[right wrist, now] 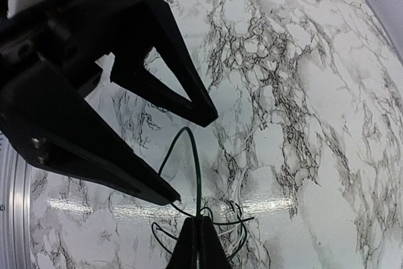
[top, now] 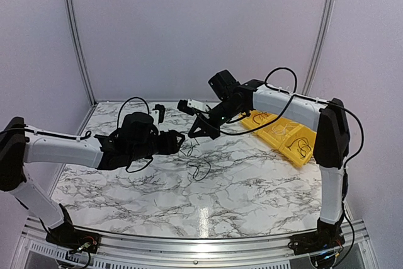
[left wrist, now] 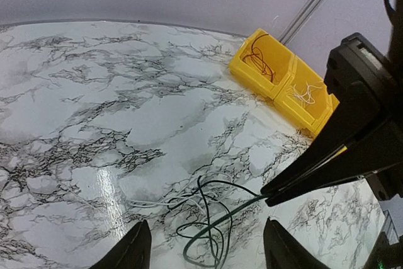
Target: Untangle the cables
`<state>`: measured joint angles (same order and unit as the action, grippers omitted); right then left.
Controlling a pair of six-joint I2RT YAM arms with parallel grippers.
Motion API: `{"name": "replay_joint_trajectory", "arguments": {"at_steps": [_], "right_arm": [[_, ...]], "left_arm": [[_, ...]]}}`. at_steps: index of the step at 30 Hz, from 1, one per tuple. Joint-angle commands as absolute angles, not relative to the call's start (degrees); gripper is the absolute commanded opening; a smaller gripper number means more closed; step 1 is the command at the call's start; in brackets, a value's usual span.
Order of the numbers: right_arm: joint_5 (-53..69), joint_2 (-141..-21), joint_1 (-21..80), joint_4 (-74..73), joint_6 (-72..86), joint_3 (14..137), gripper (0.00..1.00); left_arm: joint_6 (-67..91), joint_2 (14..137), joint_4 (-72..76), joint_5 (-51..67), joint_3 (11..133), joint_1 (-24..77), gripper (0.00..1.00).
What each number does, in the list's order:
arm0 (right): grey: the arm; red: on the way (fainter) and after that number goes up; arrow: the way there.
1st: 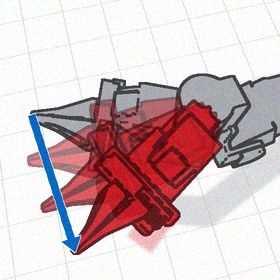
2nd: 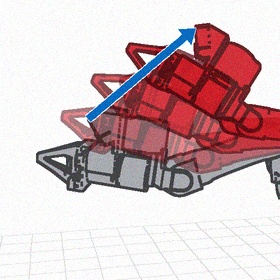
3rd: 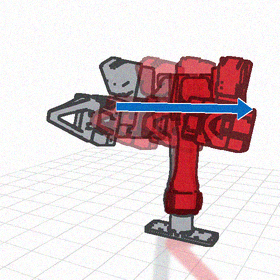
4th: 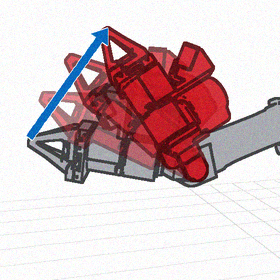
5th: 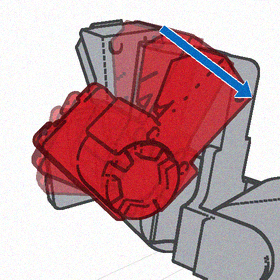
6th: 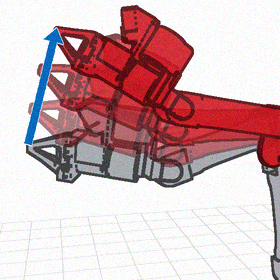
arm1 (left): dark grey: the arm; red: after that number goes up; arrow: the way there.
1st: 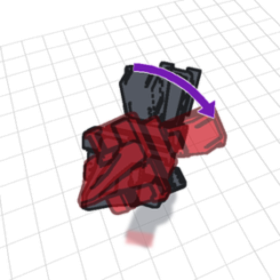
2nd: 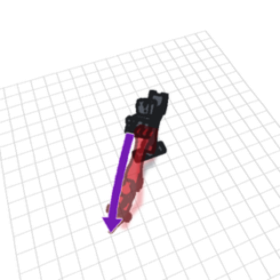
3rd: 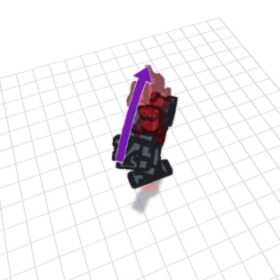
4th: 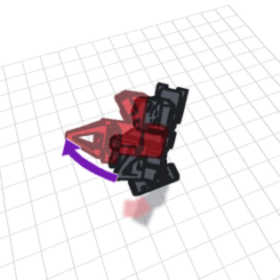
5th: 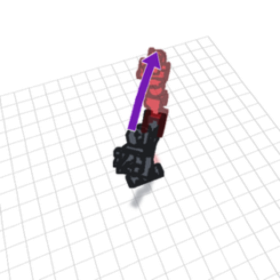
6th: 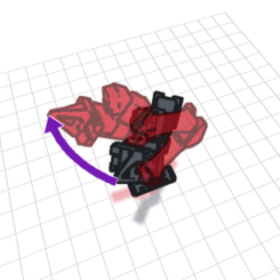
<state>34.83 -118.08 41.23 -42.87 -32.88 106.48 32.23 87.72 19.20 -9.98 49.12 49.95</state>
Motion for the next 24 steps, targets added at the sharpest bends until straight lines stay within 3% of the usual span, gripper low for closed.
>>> {"name": "replay_joint_trajectory", "arguments": {"at_steps": [1,6,15,24], "right_arm": [[37.46,-115.52,40.94,-41.98,-29.72,110.18,0.0],[43.07,-112.09,39.8,-41.78,-27.59,110.27,0.0],[49.53,-107.4,38.46,-39.9,-23.64,113.92,0.0],[49.23,-105.12,37.64,-35.61,-19.84,122.73,0.0]], "left_arm": [[31.26,92.9,21.18,-13.53,52.29,49.89,0.56],[32.26,100.3,22.55,-15.18,58.03,49.04,0.41],[32.96,113.1,23.68,-8.83,69.2,48.69,0.4],[33.89,121.42,23.73,-2.16,73.28,48.69,0.24]]}}
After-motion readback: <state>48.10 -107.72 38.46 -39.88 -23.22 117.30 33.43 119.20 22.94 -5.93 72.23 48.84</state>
